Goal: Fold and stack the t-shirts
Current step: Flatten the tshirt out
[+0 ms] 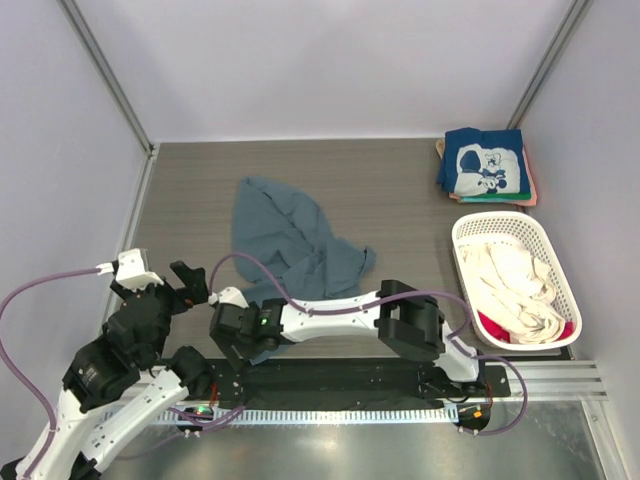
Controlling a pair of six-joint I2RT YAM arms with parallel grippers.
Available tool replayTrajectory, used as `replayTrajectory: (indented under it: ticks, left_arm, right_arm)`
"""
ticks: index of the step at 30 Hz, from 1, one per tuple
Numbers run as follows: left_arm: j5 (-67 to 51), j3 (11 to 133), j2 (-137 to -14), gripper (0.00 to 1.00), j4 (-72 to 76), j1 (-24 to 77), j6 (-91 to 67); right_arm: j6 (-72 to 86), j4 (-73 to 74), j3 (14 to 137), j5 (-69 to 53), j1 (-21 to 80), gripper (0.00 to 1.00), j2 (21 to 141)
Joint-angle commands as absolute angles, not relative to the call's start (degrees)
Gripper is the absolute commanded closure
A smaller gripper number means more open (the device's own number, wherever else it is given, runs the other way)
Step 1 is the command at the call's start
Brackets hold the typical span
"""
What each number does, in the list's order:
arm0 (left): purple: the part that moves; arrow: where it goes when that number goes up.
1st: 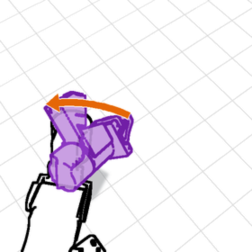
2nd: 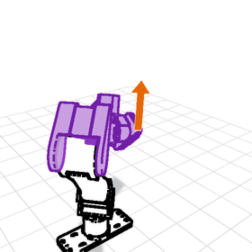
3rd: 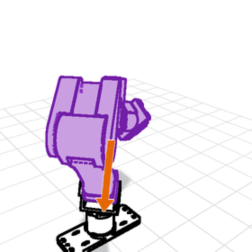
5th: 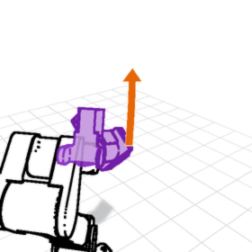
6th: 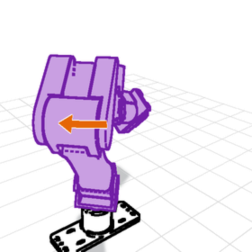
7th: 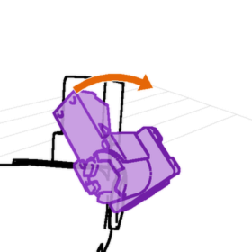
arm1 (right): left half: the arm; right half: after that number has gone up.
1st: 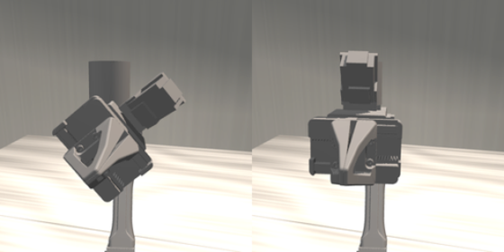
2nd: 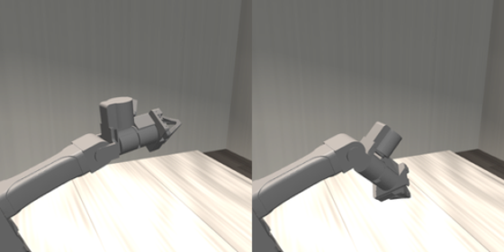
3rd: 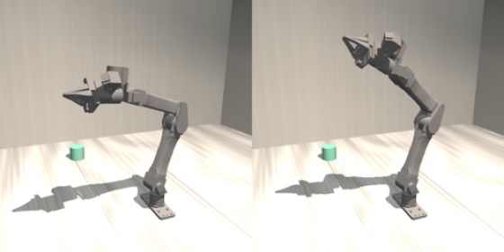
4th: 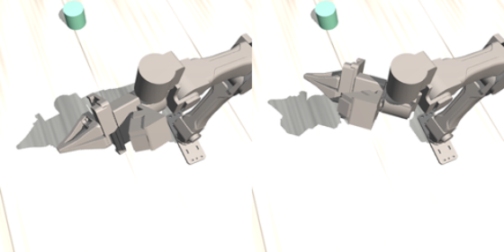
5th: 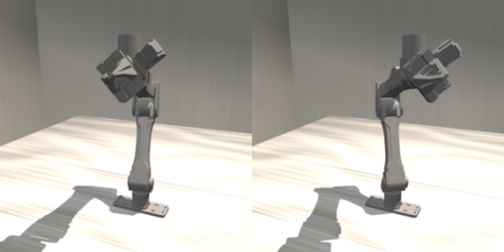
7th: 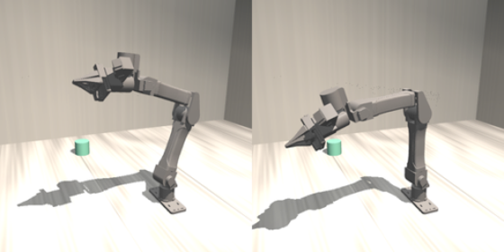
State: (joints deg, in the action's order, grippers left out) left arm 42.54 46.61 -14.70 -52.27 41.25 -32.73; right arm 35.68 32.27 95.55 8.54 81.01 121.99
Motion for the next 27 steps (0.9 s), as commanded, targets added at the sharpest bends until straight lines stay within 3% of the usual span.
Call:
replayTrajectory:
  ticks: [1,8,10,16,17,19,27]
  left_arm:
    - [44.65,48.34,-13.54,0.0,-52.21,40.52,-34.01]
    - [44.47,47.99,-11.16,0.0,-51.68,39.81,-33.84]
    - [44.39,47.9,-11.07,0.0,-51.59,39.64,-33.75]
    - [44.12,47.99,-11.43,0.0,-51.5,39.38,-33.57]
    - [43.95,47.9,-11.6,0.0,-51.5,39.38,-33.57]
    - [44.03,47.9,-11.51,0.0,-51.59,39.2,-33.49]
    - [43.6,47.81,-12.21,0.0,-51.33,38.85,-33.22]
  right_arm:
    - [35.24,35.77,98.52,11.69,81.12,0.22,124.35]
    - [35.86,39.37,99.49,15.2,81.47,0.27,128.67]
    - [35.95,39.9,98.71,15.29,81.47,0.32,129.02]
    - [37.09,40.17,93.88,15.82,81.56,0.68,128.5]
    - [37.35,40.17,93.0,16.26,81.48,0.81,128.24]
    - [37.88,40.25,90.2,16.61,81.39,0.96,127.53]
    - [42.88,41.48,74.73,23.54,77.88,0.99,114.11]
